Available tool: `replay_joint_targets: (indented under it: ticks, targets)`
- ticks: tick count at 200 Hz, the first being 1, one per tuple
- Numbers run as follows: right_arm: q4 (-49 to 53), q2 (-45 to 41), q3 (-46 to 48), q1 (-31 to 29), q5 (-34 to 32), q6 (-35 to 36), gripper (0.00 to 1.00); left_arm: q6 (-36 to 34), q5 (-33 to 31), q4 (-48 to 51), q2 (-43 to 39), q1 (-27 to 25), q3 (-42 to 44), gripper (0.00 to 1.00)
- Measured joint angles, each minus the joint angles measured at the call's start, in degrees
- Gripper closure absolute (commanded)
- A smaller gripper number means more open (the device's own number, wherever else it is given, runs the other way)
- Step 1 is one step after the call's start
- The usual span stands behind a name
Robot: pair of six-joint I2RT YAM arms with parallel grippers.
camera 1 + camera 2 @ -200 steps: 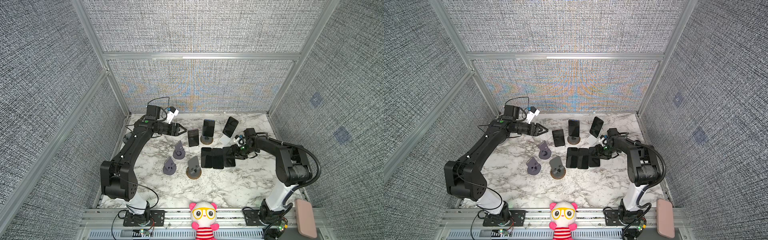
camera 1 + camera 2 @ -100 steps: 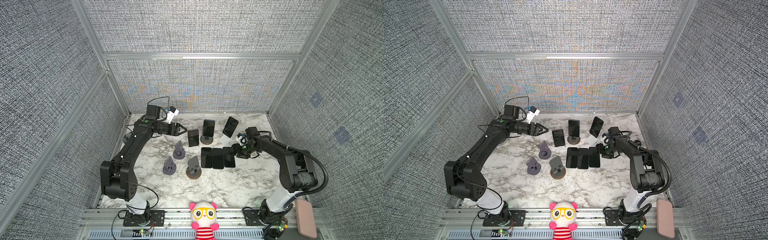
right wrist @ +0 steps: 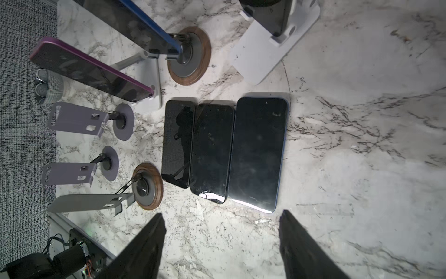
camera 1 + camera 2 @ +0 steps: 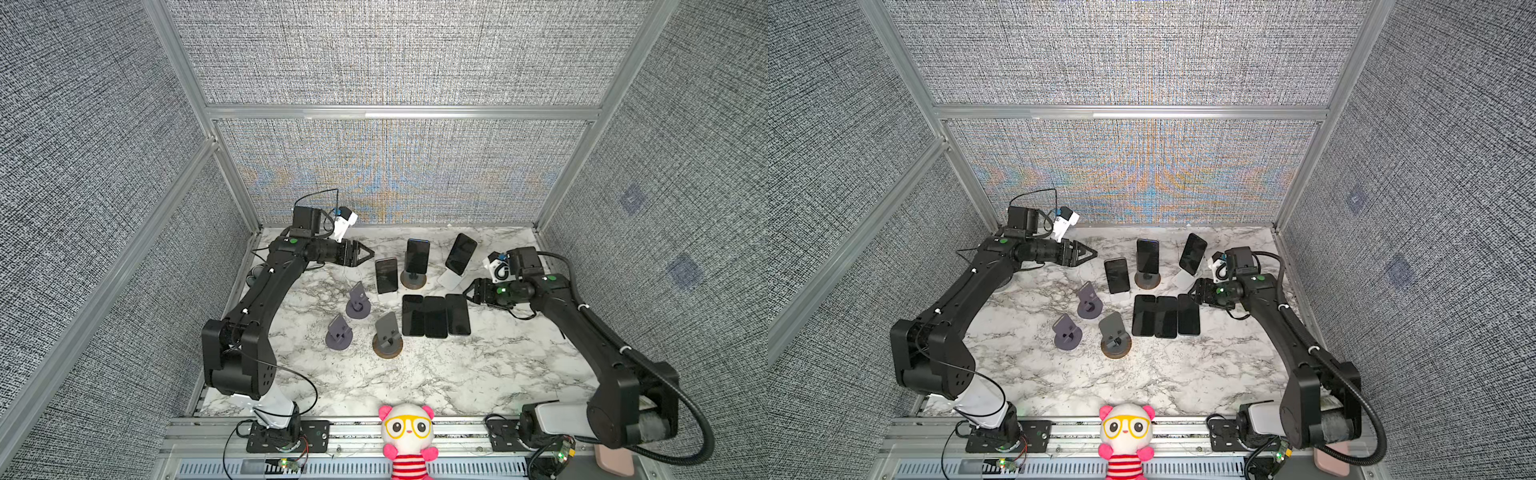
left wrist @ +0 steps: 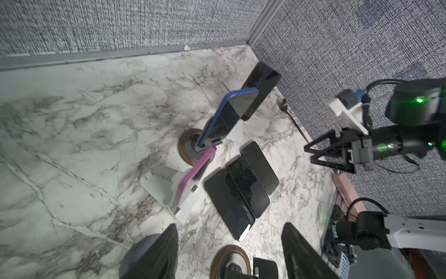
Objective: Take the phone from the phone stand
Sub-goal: 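Lift the right gripper away while the left gripper grasps the purple-edged phone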
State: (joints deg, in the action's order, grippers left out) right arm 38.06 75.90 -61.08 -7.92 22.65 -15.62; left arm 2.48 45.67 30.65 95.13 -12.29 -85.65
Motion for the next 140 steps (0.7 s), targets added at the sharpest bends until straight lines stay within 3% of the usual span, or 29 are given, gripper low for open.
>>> replay_joint_targets:
  ticks: [51,101,140]
  targets:
    - [5.4,-7.6,-1.2,-3.0,-1.2,-1.1,0.28,-0.6,0.1,-7.8,7.0,-0.3,-2.5,0.32]
    - [10.4,-12.8,-1.5,-3.3,-4.2,-0.9,0.28,-5.9,-0.8,-5.3,15.2,-3.4,-9.4,0.32]
    - [11.8,-14.4,0.1,-3.3,-5.4,-0.9,0.28,-7.0,-1.4,-4.9,16.5,-4.0,-6.9,0.32]
